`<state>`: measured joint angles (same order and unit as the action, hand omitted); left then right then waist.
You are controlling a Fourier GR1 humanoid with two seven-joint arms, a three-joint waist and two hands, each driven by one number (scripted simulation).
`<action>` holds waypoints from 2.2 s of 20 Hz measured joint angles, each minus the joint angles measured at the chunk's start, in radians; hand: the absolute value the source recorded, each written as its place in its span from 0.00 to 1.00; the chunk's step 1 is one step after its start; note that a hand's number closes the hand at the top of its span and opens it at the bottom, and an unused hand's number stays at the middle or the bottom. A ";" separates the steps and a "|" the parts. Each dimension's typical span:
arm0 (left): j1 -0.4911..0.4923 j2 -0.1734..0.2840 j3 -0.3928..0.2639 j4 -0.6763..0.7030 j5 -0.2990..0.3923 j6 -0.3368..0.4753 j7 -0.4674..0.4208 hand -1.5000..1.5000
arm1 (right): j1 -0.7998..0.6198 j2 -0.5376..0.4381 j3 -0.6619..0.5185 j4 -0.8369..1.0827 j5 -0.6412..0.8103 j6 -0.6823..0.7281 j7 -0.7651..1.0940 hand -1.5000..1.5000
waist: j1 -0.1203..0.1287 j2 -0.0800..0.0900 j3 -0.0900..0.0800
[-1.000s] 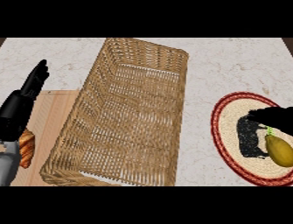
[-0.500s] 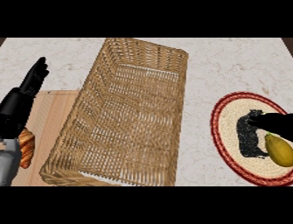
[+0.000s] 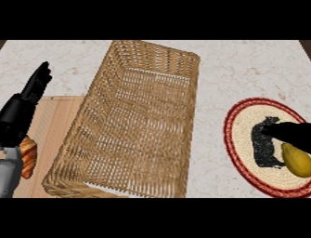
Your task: Pick the lemon from the placemat and place it in the basket
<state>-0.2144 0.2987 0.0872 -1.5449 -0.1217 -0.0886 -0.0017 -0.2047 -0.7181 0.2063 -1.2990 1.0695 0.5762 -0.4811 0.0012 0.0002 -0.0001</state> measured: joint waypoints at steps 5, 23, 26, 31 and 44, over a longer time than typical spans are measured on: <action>0.001 -0.013 0.009 0.001 -0.011 -0.009 -0.006 0.50 | -0.017 0.029 -0.011 0.068 0.049 -0.025 -0.030 1.00 | 0.001 0.000 0.000; 0.018 -0.046 0.012 -0.040 -0.044 -0.017 0.017 0.50 | -0.045 0.129 -0.090 0.141 0.124 -0.206 -0.084 1.00 | 0.000 -0.008 -0.008; 0.037 -0.045 0.016 -0.047 -0.043 -0.018 0.007 0.50 | -0.028 0.195 -0.171 0.131 0.110 -0.239 0.077 1.00 | -0.009 -0.010 -0.006; 0.036 -0.035 0.034 -0.046 -0.037 -0.018 0.012 0.50 | -0.002 0.310 -0.282 0.047 0.119 -0.316 0.372 1.00 | -0.024 -0.011 -0.007; 0.046 -0.030 0.042 -0.050 -0.033 -0.026 0.017 0.50 | -0.160 0.562 -0.470 -0.470 -0.258 -0.309 0.591 1.00 | -0.030 -0.016 -0.002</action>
<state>-0.1681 0.2687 0.1289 -1.5952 -0.1546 -0.1151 0.0156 -0.3647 -0.1558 -0.2640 -1.7691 0.8111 0.2668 0.1104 -0.0289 -0.0156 -0.0017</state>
